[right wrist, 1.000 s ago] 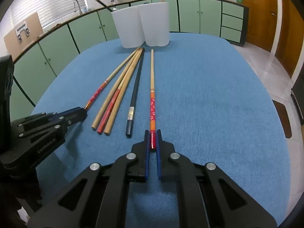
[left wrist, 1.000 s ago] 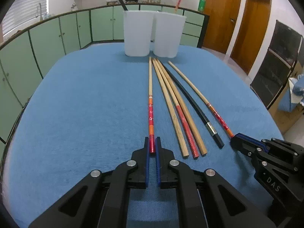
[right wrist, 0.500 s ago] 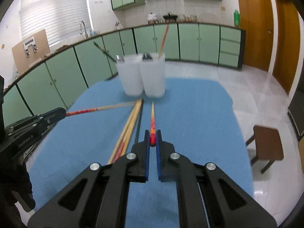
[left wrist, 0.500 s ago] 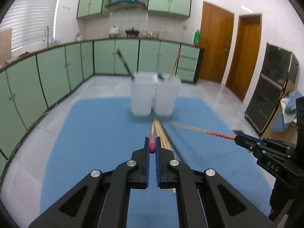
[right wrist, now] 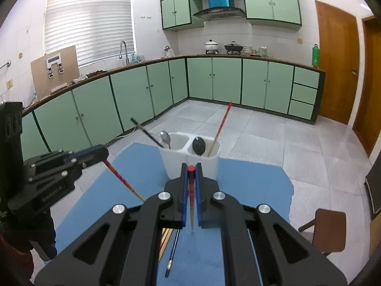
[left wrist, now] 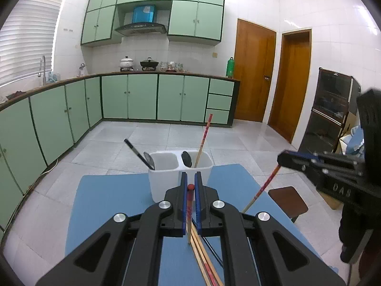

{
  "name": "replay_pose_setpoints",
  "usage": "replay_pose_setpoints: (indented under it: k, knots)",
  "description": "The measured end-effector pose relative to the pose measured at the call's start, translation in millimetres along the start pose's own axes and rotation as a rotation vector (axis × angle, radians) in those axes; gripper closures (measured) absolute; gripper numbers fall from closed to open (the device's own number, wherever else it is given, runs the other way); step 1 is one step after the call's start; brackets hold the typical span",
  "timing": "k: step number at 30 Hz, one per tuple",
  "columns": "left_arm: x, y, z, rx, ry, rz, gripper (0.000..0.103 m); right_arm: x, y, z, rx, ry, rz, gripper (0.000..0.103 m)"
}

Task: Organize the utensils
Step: 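Lift both chopsticks and carry them over the white holder, then open both tools to drop the chopsticks into the holder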

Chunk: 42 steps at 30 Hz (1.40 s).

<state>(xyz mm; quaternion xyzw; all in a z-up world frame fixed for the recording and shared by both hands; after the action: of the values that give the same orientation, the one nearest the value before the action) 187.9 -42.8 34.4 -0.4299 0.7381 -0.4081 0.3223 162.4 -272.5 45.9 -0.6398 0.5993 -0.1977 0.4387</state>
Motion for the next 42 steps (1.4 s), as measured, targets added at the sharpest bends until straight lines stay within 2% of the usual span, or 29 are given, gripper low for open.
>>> replay_pose_setpoints:
  k: [5, 10, 15, 19, 24, 29, 32, 35, 37, 42]
  knots:
    - [-7.8, -16.0, 5.8, 0.011, 0.011, -0.009, 0.097, 1.0, -38.2, 4.4, 0.022, -0.018, 0.009, 0.098]
    - [-16.8, -53.1, 2.6, 0.082, 0.000, 0.005, 0.097, 0.0, -87.4, -2.8, 0.098, -0.031, 0.007, 0.098]
    - [-31.5, -107.9, -1.3, 0.188, -0.039, 0.025, 0.097, -0.5, -131.9, -1.9, 0.173, -0.023, 0.002, 0.098]
    - [-40.2, -141.6, 8.7, 0.243, -0.116, 0.071, 0.097, 4.5, -151.9, 18.1, 0.188, 0.004, -0.001, 0.098]
    - [-43.4, -138.5, 47.4, 0.197, -0.114, 0.067, 0.097, 17.4, -145.0, 65.7, 0.121, 0.022, 0.030, 0.098]
    - [-48.4, -107.1, 94.8, 0.094, -0.094, 0.044, 0.097, 22.9, -119.5, 104.6, 0.041, 0.046, 0.034, 0.098]
    - [-50.5, -88.9, 109.4, 0.041, -0.080, 0.026, 0.096, 23.2, -108.3, 115.2, 0.014, 0.055, 0.030, 0.096]
    - [-51.0, -80.8, 106.5, 0.033, -0.066, 0.017, 0.093, 21.3, -101.6, 108.2, 0.028, 0.058, 0.033, 0.091]
    - [-50.1, -79.9, 96.7, 0.044, -0.069, 0.023, 0.089, 22.6, -99.5, 94.5, 0.059, 0.066, 0.036, 0.078]
    - [-42.3, -77.6, 60.4, 0.084, -0.079, 0.042, 0.075, 25.5, -86.4, 53.3, 0.122, 0.066, 0.041, 0.071]
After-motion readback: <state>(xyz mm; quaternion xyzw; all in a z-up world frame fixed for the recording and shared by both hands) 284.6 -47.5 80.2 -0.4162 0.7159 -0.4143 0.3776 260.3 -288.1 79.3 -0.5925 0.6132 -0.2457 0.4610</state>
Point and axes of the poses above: each gripper's, at about its wrist camera, not at the fingertips, and z roughly the way its jaws point, x to its right, y to its underside, the point moved 5 cm from there along z, roughly the way its jaws point, and after that the axes turned 14 degrees about z, right-handed, at the moved point
